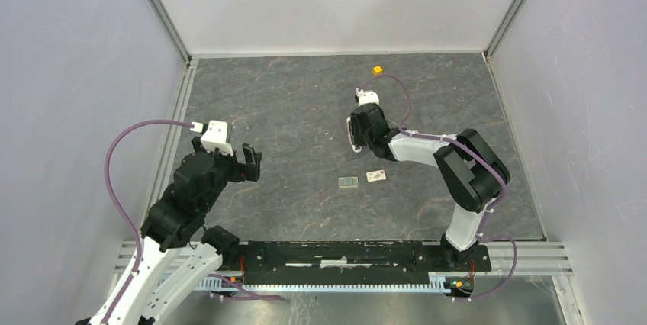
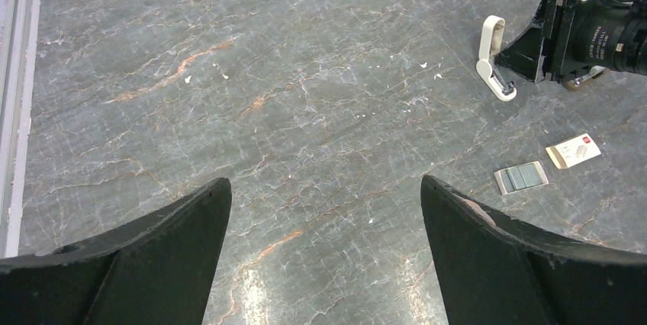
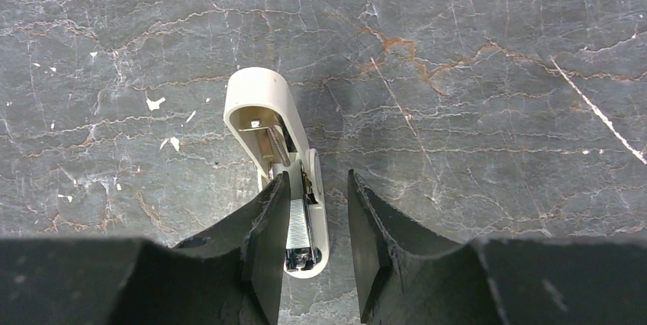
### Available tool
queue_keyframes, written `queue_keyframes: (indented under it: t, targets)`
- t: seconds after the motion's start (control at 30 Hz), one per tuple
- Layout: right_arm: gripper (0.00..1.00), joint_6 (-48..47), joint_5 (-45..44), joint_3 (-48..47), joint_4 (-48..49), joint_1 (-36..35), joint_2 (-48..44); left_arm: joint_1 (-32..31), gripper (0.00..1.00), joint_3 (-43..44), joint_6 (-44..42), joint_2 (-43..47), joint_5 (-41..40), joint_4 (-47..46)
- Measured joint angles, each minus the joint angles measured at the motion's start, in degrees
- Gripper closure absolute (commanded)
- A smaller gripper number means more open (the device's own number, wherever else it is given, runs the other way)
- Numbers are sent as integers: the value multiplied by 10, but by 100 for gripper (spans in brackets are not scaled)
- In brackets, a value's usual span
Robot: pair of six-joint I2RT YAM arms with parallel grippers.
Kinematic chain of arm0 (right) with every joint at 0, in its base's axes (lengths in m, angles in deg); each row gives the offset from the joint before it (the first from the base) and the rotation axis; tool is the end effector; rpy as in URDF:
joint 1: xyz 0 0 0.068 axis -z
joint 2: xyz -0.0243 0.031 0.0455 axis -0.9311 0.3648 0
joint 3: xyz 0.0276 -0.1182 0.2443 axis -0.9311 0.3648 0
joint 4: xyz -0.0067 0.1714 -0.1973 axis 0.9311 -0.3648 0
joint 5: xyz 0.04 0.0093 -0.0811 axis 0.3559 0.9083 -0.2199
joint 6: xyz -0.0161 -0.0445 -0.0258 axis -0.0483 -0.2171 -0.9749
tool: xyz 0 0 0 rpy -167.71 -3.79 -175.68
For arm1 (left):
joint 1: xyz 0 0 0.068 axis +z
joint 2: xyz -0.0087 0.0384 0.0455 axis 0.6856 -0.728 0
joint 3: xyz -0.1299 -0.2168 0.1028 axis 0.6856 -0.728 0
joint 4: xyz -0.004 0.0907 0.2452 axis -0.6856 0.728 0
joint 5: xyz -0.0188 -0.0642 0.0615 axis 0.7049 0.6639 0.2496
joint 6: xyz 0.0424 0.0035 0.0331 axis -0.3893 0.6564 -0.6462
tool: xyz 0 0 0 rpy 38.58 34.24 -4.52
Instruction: Load the staples into the stapler
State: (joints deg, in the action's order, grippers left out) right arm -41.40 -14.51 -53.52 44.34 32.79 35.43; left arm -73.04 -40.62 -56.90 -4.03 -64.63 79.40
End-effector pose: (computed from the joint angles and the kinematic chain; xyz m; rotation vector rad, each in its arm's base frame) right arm 0.3086 0.2103 0.1619 -0.1068 2.2465 0.2248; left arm 0.0927 -0.0413 0.3297 0.1391 1.8976 -0.1924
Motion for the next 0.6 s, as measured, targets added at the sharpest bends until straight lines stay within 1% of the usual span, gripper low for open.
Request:
queue_keyframes:
  t: [0.33,0.6]
  targets:
    - [62,6,9,16,25,1,-3,0,0,0,0,0,0,0]
    - [62,13,19,34,24,2,-12,0,0,0,0,0,0,0]
